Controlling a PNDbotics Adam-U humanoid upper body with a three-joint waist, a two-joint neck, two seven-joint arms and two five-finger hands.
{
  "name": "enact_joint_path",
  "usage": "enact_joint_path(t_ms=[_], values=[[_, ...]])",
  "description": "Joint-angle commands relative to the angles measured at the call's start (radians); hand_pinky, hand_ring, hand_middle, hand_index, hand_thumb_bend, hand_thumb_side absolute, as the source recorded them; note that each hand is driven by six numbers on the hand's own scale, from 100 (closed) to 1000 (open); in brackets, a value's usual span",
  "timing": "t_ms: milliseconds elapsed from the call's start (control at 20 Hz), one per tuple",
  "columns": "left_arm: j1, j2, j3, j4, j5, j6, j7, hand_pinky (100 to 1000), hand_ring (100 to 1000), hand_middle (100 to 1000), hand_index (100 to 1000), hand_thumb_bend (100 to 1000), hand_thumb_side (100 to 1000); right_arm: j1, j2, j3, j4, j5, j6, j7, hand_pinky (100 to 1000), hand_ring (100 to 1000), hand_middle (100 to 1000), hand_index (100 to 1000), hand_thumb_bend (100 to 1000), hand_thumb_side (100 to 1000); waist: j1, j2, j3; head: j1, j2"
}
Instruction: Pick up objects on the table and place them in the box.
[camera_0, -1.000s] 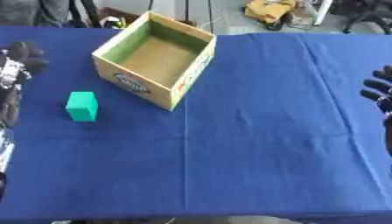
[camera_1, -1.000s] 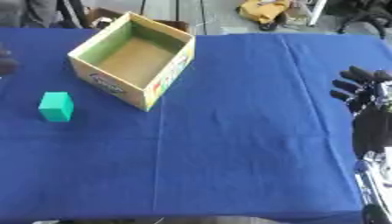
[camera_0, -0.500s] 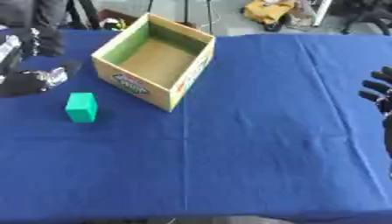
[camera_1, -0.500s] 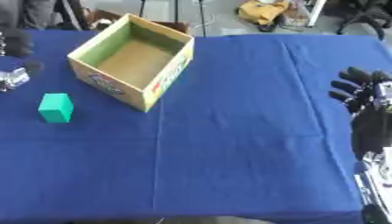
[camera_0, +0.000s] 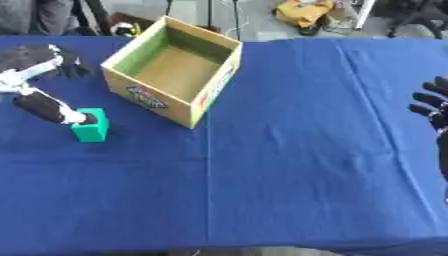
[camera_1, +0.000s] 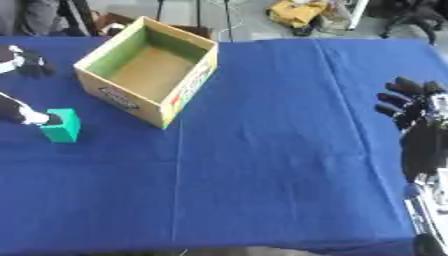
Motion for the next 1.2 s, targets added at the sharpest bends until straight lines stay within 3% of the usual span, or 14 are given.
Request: enact_joint_path(t_ms=[50,800,1200], values=[[-0.022,0.009,-0.002,0.011,-0.043,-0.005,-0.013,701,656,651,796,817,378,-0.010,-0.028,-0.006,-0.009,0.012,0.000,0.002,742,754,743,817,100,1000,0.002,-0.014,-0.003,0.000,0.006],[-0.062,-0.071,-0.029,0.141,-0.187,-0.002,0.048,706,667,656,791,768,357,-0.011,-0.021,-0.004,-0.006,0.011,0.000,0.005,742,754,743,817,100,1000,-0.007,-0.011,-0.002,0.005,0.006],[-0.070,-0.078,-0.022,0.200,-0.193,-0.018,0.027,704,639,609,767,701,299,-0.012,-0.020,-0.004,-0.004,0.012,0.001,0.005,742,754,743,817,100,1000,-0.008,-0.010,-0.003,0.005,0.006]])
